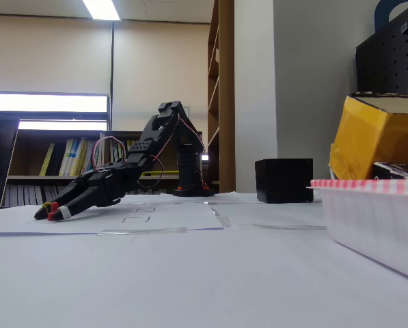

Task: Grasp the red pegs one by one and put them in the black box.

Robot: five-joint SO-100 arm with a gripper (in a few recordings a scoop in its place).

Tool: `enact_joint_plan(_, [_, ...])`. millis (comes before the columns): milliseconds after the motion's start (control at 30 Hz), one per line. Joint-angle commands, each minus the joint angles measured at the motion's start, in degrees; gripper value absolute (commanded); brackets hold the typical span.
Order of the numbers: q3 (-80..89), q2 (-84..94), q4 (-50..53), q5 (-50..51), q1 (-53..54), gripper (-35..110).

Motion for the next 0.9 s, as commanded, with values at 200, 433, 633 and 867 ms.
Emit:
enact_joint_plan(200, [0.7, -1.0, 1.2, 0.1, -1.1, 0])
enact_joint_plan(433, [2.8, -4.9, 13.4, -0.4, -1.5, 0])
enact_joint_plan(633, [2.9, -7.7, 18.9, -1.2, -2.2, 0])
enact_joint_plan(867, [2.8, -7.6, 18.4, 0.1, -1.6, 10])
